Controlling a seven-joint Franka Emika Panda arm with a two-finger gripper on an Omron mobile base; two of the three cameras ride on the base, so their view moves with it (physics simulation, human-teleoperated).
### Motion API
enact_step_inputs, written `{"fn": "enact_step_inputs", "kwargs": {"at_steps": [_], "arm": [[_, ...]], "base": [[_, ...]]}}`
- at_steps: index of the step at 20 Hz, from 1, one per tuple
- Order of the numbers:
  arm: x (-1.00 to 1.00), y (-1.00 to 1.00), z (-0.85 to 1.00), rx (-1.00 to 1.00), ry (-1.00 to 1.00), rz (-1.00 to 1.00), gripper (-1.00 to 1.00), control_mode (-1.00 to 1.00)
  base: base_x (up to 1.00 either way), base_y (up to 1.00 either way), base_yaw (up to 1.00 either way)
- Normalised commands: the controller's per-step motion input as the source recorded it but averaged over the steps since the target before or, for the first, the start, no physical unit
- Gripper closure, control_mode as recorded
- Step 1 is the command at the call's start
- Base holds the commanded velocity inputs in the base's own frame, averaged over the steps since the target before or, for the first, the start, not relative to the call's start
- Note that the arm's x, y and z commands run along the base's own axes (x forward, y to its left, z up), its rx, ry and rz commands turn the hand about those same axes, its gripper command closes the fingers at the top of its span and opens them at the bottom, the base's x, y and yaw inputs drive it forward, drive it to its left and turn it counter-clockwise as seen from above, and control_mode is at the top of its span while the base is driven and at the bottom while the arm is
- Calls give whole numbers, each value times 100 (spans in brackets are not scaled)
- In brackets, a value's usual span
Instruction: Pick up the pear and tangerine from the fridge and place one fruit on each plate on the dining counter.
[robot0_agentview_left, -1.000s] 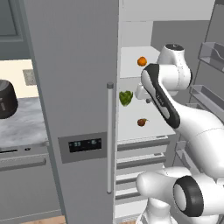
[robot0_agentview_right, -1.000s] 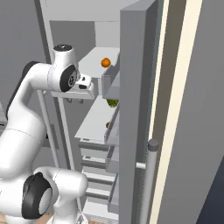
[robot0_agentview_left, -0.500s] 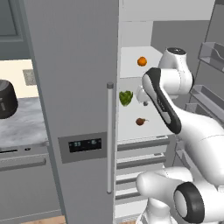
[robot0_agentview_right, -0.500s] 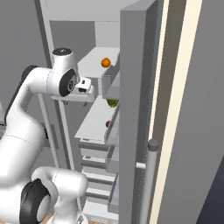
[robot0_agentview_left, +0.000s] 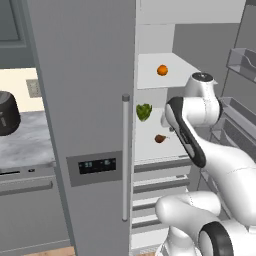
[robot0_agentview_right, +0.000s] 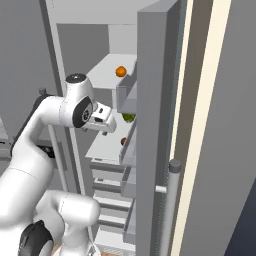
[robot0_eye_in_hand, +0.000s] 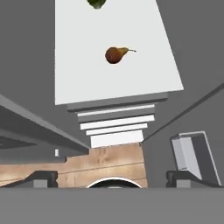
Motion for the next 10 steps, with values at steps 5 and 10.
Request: {"fn": "enact_step_inputs", "kwargs": {"at_steps": [5, 10], "arm": [[34, 0, -18, 0, 16, -29, -100, -100], [25, 0, -27, 1, 12, -28, -100, -100]], "base": [[0, 0, 0], [0, 0, 0]]}}
